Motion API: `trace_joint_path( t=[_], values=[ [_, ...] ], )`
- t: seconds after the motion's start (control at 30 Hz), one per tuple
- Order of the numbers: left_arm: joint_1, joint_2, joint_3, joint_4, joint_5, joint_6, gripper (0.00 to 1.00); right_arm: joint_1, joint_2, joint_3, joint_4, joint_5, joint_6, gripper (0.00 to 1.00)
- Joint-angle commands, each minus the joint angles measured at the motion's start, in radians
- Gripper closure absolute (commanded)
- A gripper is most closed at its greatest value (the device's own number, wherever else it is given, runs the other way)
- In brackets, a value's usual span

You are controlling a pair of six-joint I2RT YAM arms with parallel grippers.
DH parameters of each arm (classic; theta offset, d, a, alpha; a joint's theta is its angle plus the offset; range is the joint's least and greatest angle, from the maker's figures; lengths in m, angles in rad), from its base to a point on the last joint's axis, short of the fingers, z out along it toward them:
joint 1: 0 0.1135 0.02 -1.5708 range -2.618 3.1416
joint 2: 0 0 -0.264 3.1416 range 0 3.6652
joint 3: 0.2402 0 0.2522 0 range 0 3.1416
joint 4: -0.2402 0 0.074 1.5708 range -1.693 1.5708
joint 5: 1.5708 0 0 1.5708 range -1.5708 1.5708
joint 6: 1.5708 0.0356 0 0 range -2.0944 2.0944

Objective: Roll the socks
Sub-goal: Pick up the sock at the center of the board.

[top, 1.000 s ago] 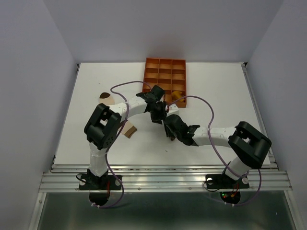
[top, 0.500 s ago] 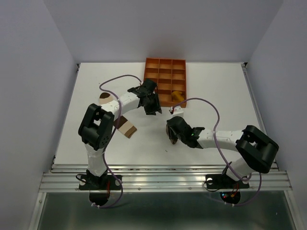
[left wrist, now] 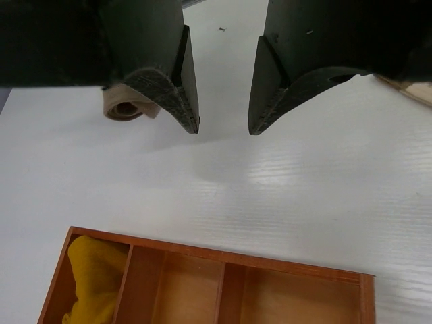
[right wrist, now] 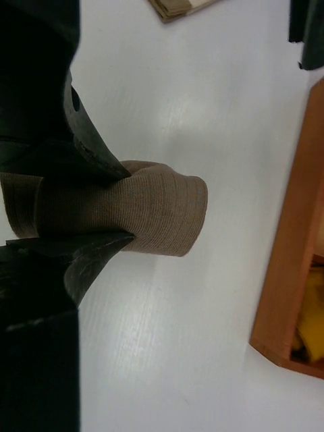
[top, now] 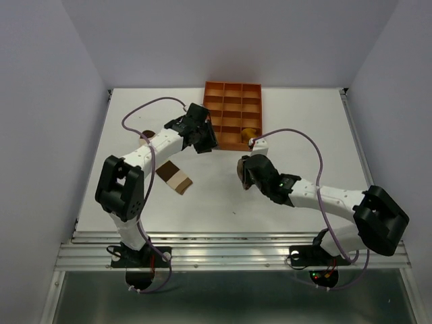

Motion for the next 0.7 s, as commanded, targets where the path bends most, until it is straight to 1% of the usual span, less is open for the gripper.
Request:
trace_joint_path(
  t=[0.0,0.1,0.23,0.3,0.37,0.47,0.57,0.67],
  values=[
    [0.036,-0.072,-0.022,0.004,-0.035,0.01,0.54,-0.063,0.018,0.093,0.089,0.006,-0.083,0.99],
    [0.081,-0.071,-0.016,0.012,-0.02,0.026,0.54,-0.12,0.038,0.15,0.143,0.006,-0.177,0.99],
    [0.139,-0.031,0.032,0.047,-0.006,0.095,0.54,-0.212,0.075,0.239,0.198,-0.034,-0.295,0.99],
    [0.153,-0.006,0.082,0.065,-0.01,0.152,0.54,-0.223,0.113,0.267,0.246,-0.052,-0.377,0.99],
    [0.171,0.049,0.134,0.058,-0.018,0.196,0.54,-0.235,0.142,0.322,0.26,-0.063,-0.407,0.99],
    [0.184,0.139,0.275,0.018,-0.03,0.318,0.54,-0.264,0.199,0.389,0.263,-0.113,-0.468,0.99],
    [0.191,0.21,0.34,-0.006,-0.066,0.387,0.54,-0.286,0.254,0.443,0.267,-0.137,-0.488,0.99],
    [0.207,0.274,0.409,-0.016,-0.001,0.457,0.54,-0.304,0.303,0.478,0.27,-0.164,-0.508,0.99]
  ],
)
